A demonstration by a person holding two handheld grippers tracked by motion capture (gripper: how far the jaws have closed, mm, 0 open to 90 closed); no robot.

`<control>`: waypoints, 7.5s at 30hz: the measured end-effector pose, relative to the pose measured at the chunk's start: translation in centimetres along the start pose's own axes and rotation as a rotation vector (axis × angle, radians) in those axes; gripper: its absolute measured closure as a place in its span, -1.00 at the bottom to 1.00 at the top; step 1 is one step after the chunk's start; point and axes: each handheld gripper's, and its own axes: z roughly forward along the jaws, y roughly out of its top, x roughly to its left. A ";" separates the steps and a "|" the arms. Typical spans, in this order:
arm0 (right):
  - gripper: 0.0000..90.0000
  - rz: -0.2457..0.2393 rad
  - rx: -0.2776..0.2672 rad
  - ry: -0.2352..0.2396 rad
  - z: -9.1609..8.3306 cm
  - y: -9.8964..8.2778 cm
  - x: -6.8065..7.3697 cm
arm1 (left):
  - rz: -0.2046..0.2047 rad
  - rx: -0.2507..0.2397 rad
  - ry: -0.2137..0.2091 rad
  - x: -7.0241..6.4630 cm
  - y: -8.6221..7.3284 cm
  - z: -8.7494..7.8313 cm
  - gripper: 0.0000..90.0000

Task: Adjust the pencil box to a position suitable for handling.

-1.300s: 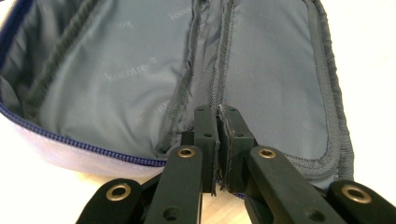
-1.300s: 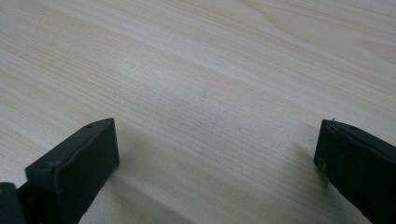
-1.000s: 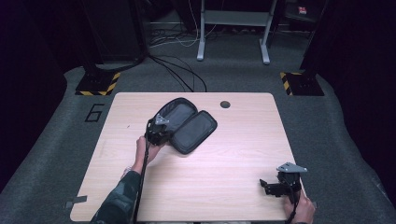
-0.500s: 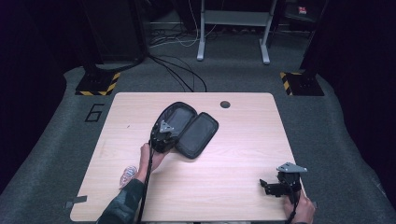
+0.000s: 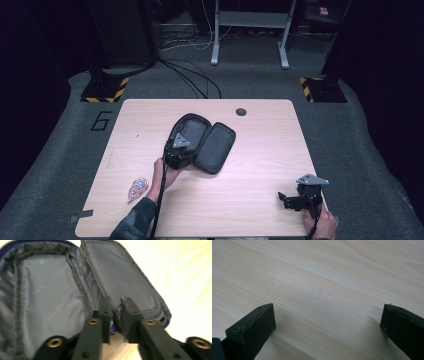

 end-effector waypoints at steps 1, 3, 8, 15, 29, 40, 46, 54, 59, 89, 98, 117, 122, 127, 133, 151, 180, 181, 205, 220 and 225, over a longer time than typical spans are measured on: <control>-1.00 0.000 0.000 0.000 0.0 0.0 0.0 | -0.001 0.009 0.001 0.2 0.0 -0.2 0.46; -1.00 0.000 0.000 0.000 0.0 0.0 0.0 | 0.002 0.013 -0.013 0.5 -0.2 -0.6 0.31; -1.00 0.000 0.000 0.000 0.0 0.0 0.0 | 0.019 0.059 -0.053 1.3 -0.7 -0.8 0.03; -1.00 -0.001 0.000 0.000 0.0 0.0 0.0 | 0.057 0.110 -0.074 1.3 -1.0 0.2 0.04; -1.00 0.000 0.000 0.000 0.0 0.0 0.0 | 0.068 0.118 -0.142 -0.8 -1.1 1.4 0.28; -1.00 0.001 0.000 0.000 0.0 0.0 0.0 | 0.012 0.085 -0.128 -2.5 -1.1 2.1 0.35; -1.00 0.000 0.000 0.000 0.0 0.0 0.0 | -0.027 0.067 -0.117 -3.1 -1.0 2.6 0.36; -1.00 0.000 0.000 0.000 0.0 0.0 0.0 | -0.028 0.066 -0.082 -3.7 -0.6 2.8 0.32; -1.00 0.000 0.000 0.000 0.0 0.0 0.0 | -0.040 0.050 -0.058 -2.7 -0.3 1.3 0.14; -1.00 0.000 0.000 0.000 0.0 0.0 0.0 | -0.199 0.139 0.197 8.2 -0.6 0.4 0.52; -1.00 0.000 0.000 0.000 0.0 0.0 0.0 | -0.230 0.178 0.184 7.1 -1.4 0.2 0.92; -1.00 -0.003 -0.001 0.000 0.0 0.0 0.0 | -0.200 0.179 0.073 2.9 -3.2 -1.3 0.74; -1.00 0.001 0.000 0.000 0.0 0.0 0.0 | -0.188 0.165 0.036 1.9 -3.9 -1.8 0.64; -1.00 -0.004 -0.001 0.000 0.0 0.0 0.0 | -0.181 0.147 -0.006 0.6 -4.4 -2.1 0.49; -1.00 -0.001 0.009 -0.006 0.0 0.1 0.1 | -0.194 0.119 -0.049 -1.4 -4.9 -2.2 0.30; -0.98 0.175 0.038 -0.168 -0.4 0.1 2.9 | -0.201 0.081 -0.119 -5.8 -5.0 -1.3 0.01; -0.87 0.197 -0.048 0.114 2.2 8.1 14.1 | -0.199 0.089 0.090 3.8 0.4 0.2 -0.17; -0.87 0.201 -0.048 0.110 2.3 8.4 14.2 | -0.187 0.101 0.091 4.0 0.5 0.5 -0.13; -0.19 0.173 -0.009 -0.063 5.2 9.7 12.5 | -0.151 0.164 0.061 1.0 -2.7 -0.2 0.80; -0.02 0.095 -0.004 0.008 7.8 12.2 9.7 | -0.250 0.095 0.009 -1.4 -6.0 -2.2 0.75; -0.04 0.076 0.008 0.005 8.6 13.0 9.5 | -0.285 0.077 -0.011 -2.1 -6.5 -2.6 0.73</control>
